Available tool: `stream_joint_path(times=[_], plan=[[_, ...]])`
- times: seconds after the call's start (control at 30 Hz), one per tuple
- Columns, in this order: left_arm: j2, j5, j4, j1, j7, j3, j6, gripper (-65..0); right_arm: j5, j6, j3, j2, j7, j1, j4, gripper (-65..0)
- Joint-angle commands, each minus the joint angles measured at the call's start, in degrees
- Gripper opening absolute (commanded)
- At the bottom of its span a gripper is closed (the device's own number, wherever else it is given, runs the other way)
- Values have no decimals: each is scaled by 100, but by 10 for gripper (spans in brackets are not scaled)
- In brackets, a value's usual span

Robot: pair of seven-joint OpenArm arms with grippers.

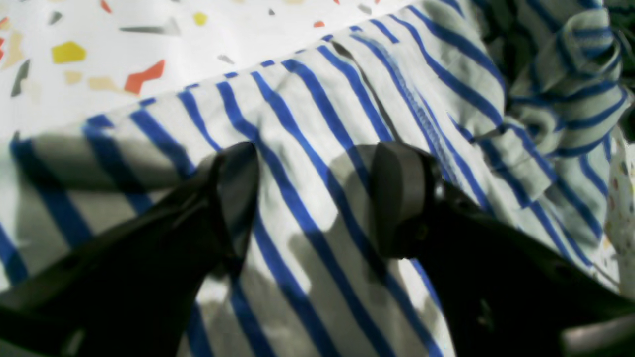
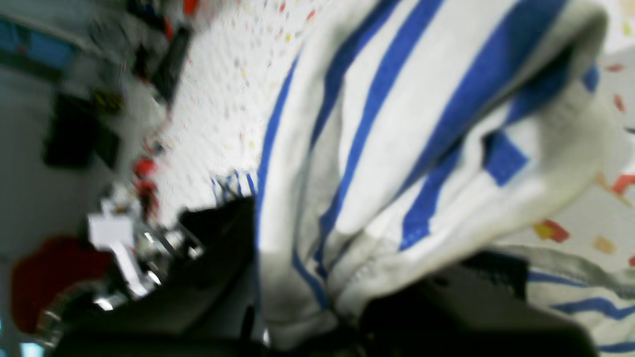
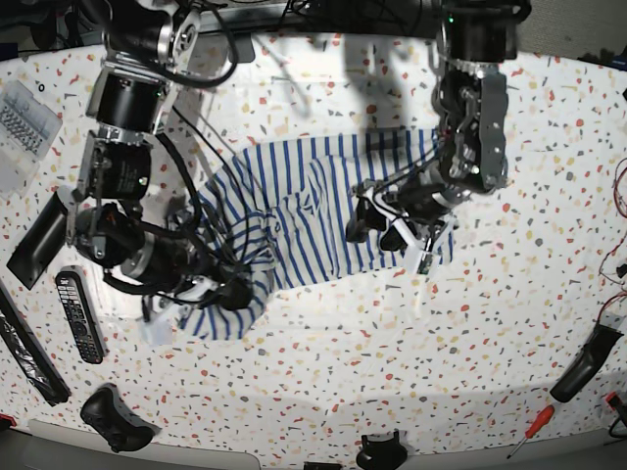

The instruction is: Layout the t-shirt on the table in an organized manner, then fold the t-shirt properly

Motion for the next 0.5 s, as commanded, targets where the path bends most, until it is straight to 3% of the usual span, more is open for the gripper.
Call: stream_joint_path(times=[0.0, 0.13, 0.3, 0.47], plan=[[26, -249, 208, -111, 66, 20, -59, -310, 131, 4, -63, 33, 90, 155, 122, -650], [26, -813, 973, -122, 737, 20, -72, -310, 129, 2, -197, 28, 90, 157, 122, -650], [-7, -940, 2144, -66, 2151, 20, -66, -310, 125, 2, -184, 31, 90, 155, 122, -650], [-197, -938, 2680, 562, 2319, 11, 144, -310, 129, 4, -186, 31, 90, 162, 122, -650]])
